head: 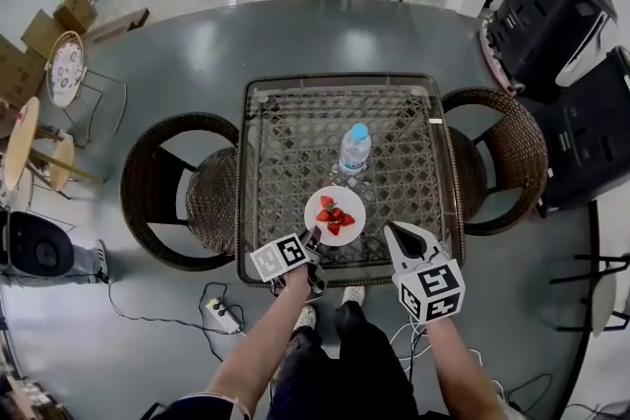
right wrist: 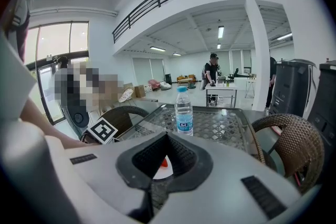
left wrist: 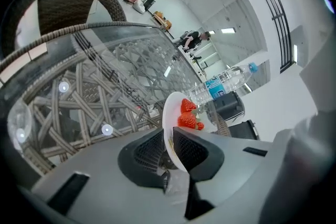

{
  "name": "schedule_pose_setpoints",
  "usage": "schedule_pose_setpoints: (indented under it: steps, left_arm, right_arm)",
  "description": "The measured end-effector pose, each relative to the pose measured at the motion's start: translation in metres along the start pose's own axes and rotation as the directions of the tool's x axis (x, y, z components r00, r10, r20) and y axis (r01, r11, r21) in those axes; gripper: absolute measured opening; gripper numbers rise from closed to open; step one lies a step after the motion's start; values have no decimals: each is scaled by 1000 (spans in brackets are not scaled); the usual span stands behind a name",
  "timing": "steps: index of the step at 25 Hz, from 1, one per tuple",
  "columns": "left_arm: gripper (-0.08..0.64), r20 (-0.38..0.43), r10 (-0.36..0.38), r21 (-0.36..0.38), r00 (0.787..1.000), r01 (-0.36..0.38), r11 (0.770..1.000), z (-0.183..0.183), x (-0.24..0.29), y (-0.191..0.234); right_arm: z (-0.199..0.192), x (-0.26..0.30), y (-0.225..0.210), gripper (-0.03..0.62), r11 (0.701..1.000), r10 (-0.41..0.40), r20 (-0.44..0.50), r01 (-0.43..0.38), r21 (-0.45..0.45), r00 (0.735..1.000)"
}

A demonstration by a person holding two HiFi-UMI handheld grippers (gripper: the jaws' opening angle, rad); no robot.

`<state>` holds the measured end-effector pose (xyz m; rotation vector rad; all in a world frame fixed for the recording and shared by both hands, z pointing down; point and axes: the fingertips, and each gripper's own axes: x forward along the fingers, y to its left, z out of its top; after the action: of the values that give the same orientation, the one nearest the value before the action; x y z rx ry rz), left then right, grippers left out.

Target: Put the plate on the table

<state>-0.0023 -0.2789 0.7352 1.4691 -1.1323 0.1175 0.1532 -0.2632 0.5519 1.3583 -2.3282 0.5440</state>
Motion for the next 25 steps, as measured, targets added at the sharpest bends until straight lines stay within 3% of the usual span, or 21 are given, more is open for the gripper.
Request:
schedule_pose_setpoints:
  steps: [8, 25]
  left_arm:
    - [61, 14, 71, 140, 997, -72, 988, 1, 0, -3]
    - [107, 75, 133, 220, 988, -147, 964, 7, -5, -5]
  right_arm:
    - [-1, -2, -2, 5, 1000, 5, -7, -5, 6, 1000]
    - [-1, -8, 1, 5, 1000, 8, -2, -8, 5, 1000]
